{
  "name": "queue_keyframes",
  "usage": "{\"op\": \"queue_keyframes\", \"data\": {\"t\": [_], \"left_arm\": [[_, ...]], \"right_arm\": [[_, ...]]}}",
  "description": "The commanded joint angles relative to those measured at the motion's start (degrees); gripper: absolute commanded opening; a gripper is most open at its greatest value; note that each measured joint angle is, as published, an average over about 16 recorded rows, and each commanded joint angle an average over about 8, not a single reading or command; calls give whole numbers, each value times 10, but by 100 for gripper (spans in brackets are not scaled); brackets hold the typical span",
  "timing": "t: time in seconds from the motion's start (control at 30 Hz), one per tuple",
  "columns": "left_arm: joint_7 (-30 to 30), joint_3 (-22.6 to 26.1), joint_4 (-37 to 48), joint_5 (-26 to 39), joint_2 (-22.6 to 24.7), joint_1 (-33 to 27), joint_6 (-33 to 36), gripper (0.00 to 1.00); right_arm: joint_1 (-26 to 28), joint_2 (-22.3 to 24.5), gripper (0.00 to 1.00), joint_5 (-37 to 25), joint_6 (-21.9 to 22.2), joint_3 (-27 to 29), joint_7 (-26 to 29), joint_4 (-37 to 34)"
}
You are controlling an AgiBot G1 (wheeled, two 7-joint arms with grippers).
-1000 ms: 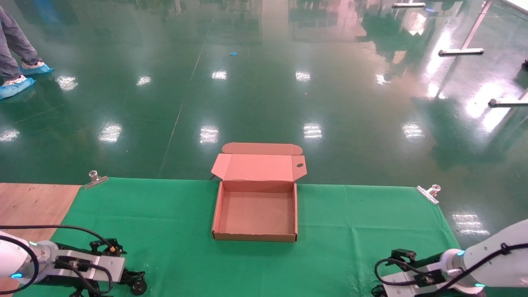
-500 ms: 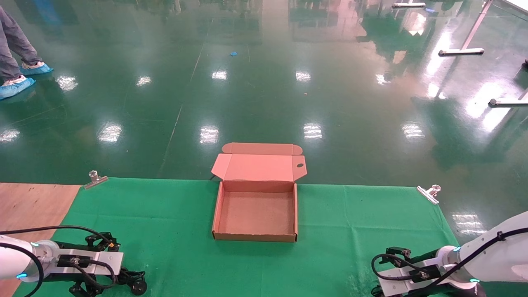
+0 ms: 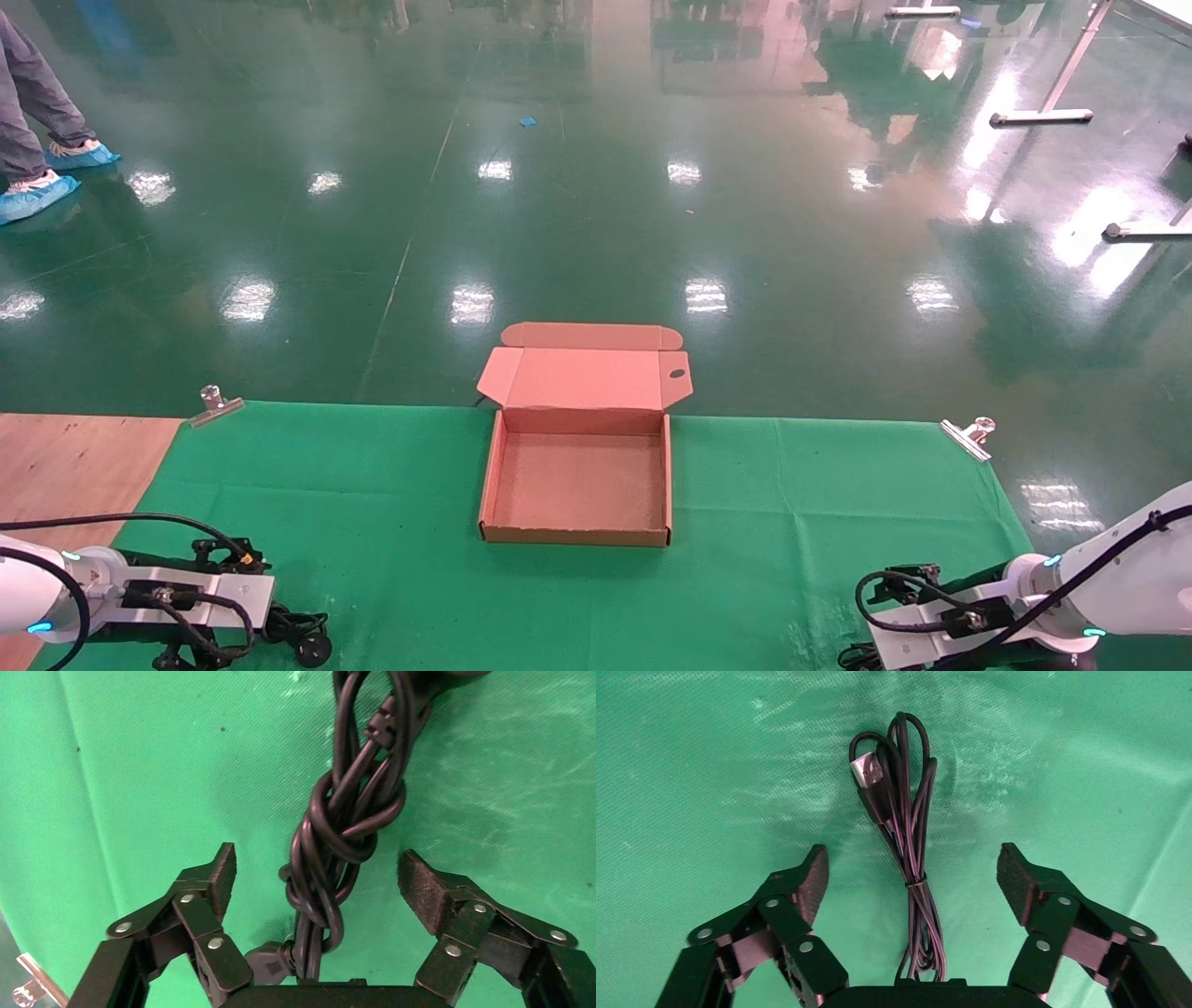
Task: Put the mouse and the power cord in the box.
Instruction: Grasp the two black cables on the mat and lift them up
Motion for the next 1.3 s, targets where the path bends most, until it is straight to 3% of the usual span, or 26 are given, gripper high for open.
{"op": "queue_keyframes", "data": {"t": [0.03, 1.0, 1.17, 1.3], "left_arm": [[2, 0, 1, 0, 0, 0, 3, 0], [17, -1, 4, -2, -9, -18, 45, 0], [19, -2, 5, -3, -14, -30, 80, 0], [25, -1, 5, -1, -21, -52, 149, 0]], "right_arm": [[3, -1, 0, 1, -1, 1, -5, -7], [30, -6, 0, 10, -22, 6, -42, -56], [40, 2, 0, 16, -33, 10, -46, -53], [55, 12, 0, 24, -49, 16, -48, -43]]}}
